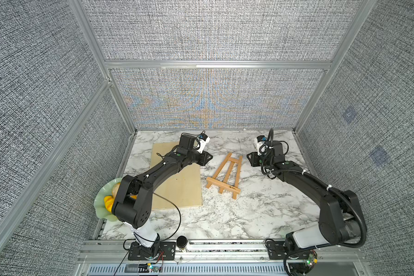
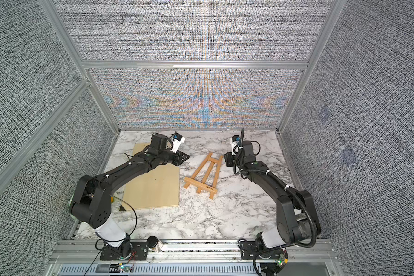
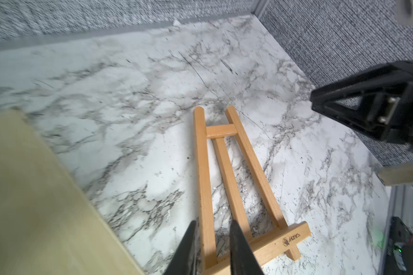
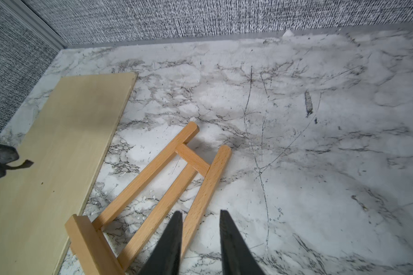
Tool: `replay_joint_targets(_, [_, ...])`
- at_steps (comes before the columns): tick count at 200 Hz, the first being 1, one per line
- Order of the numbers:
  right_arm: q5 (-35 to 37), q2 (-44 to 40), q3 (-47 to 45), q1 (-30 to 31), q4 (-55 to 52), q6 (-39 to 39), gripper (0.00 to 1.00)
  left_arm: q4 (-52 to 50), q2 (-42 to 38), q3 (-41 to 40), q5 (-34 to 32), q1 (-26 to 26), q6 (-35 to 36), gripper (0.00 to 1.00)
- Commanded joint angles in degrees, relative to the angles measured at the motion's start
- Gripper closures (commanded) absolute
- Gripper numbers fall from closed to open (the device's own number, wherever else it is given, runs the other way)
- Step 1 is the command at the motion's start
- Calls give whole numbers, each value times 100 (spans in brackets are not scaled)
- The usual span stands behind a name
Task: Disassemble the easel
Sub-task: Reset both arms
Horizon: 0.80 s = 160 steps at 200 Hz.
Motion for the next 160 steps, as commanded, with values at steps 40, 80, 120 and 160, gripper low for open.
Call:
replay_joint_targets(40, [1026, -1433, -1091, -408, 269, -41, 44, 723, -1428, -1086, -1561, 289, 162, 59])
replay_joint_targets(80, [1130, -2012, -1649, -968, 340, 86, 34, 2215, -2804, -2596, -3649, 569, 401, 1])
replay_joint_targets(120, [1024, -2122, -2035, -1371, 729, 237, 33, 3928, -3145, -4041, -4985, 1014, 560, 1])
replay_joint_targets(160, [1145, -2044, -2132, -1479, 899, 145, 32, 5378, -2688, -4970, -5619, 1129, 1005, 1])
